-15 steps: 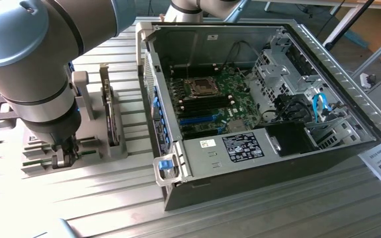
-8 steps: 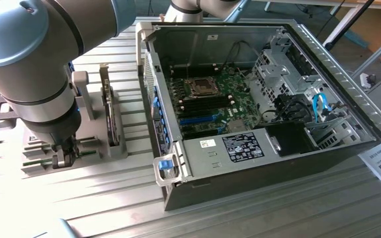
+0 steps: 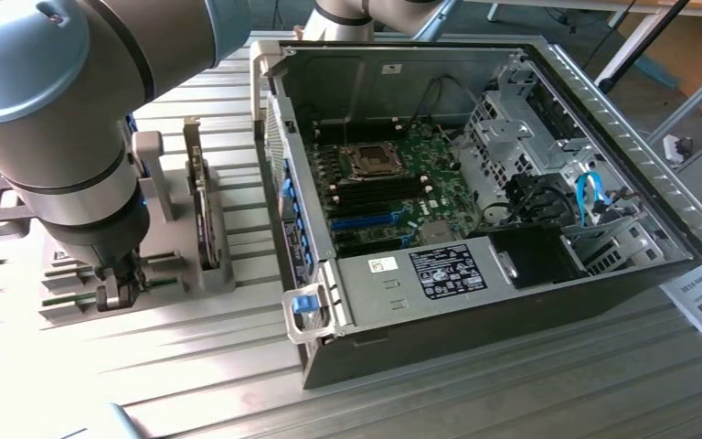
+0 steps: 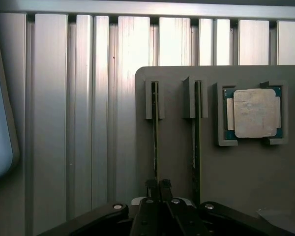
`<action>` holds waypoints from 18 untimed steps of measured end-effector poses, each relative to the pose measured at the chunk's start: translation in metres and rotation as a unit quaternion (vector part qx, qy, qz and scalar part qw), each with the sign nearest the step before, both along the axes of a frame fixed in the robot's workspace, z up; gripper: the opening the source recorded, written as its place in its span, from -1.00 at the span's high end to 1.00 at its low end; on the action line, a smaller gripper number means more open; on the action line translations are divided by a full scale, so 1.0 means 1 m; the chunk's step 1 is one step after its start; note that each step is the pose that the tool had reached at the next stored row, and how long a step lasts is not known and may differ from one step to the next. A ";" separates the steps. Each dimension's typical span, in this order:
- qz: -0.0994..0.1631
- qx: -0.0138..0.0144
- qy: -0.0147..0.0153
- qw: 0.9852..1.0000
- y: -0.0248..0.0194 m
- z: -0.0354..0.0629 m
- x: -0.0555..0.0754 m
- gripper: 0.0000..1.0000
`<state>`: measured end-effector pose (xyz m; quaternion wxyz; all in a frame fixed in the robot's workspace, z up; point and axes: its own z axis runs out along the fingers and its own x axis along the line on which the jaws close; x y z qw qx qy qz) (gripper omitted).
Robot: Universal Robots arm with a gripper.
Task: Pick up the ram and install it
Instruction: 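Pick up the ram and move it above insertion slot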
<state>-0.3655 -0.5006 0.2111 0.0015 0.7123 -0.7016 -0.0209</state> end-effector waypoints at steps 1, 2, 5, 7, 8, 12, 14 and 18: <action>0.000 0.000 0.000 1.000 0.0000 0.0000 0.000 0.76; 0.000 0.000 0.000 1.000 0.0000 0.0000 0.000 0.76; 0.000 0.000 0.000 1.000 0.0000 0.0021 0.000 0.76; 0.000 0.001 0.000 1.000 0.0000 0.0046 0.000 0.76; 0.000 0.001 0.000 1.000 0.0000 0.0054 0.000 0.76; 0.000 0.001 0.000 1.000 0.0000 0.0093 0.000 0.76; 0.000 0.001 0.000 1.000 0.0000 0.0112 0.000 0.76; 0.000 0.001 0.000 1.000 0.0000 0.0157 0.000 0.76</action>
